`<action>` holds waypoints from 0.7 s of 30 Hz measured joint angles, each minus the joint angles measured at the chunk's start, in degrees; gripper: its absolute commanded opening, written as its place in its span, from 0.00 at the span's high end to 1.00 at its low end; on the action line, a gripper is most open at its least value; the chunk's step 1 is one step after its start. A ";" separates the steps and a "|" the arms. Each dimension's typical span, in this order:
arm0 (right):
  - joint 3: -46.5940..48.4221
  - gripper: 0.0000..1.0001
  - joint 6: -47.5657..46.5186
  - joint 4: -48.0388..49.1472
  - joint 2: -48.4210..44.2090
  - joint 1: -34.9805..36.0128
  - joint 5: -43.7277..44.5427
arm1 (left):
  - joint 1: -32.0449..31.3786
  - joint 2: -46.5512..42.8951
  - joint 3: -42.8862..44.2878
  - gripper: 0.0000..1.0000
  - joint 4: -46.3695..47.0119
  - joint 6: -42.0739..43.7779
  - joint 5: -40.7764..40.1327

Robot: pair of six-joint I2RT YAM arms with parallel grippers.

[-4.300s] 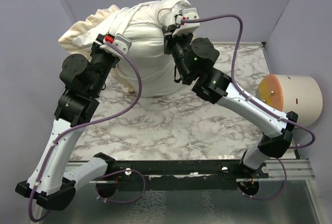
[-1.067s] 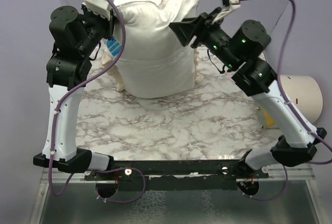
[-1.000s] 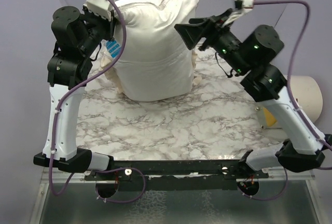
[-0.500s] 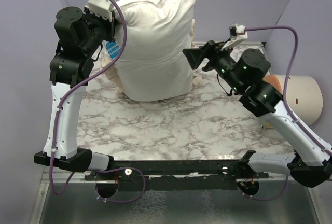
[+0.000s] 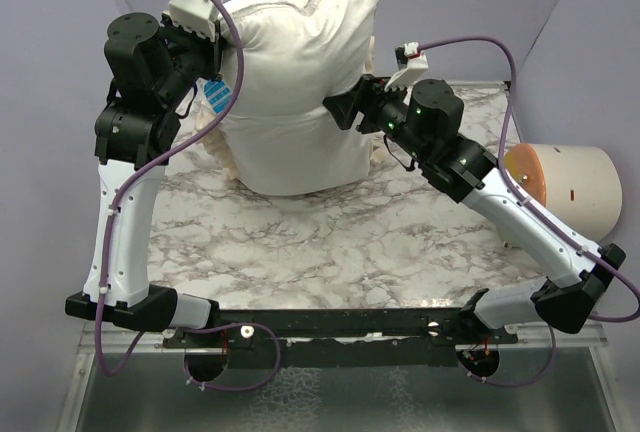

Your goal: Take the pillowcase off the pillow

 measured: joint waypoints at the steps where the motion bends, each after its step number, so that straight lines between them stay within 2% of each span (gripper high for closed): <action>1: -0.81 0.41 0.07 0.31 -0.33 -0.13 0.52 | 0.00 0.00 0.00 1.00 -0.02 0.00 0.04; 8: -7.63 0.47 1.79 2.29 -1.46 -3.72 1.66 | -0.02 0.00 0.35 1.00 -0.76 -0.04 1.73; 12: -9.44 0.54 2.67 2.97 -1.46 -5.46 1.92 | -0.02 0.00 1.18 1.00 -1.53 -0.09 2.78; 17: -13.22 0.68 3.78 4.55 -1.49 -6.71 1.77 | -0.09 0.00 2.58 1.00 -3.34 -0.26 3.43; 21: -17.22 0.72 4.81 5.44 -1.46 -8.31 0.79 | -0.13 0.07 4.42 1.00 -4.81 -1.27 4.28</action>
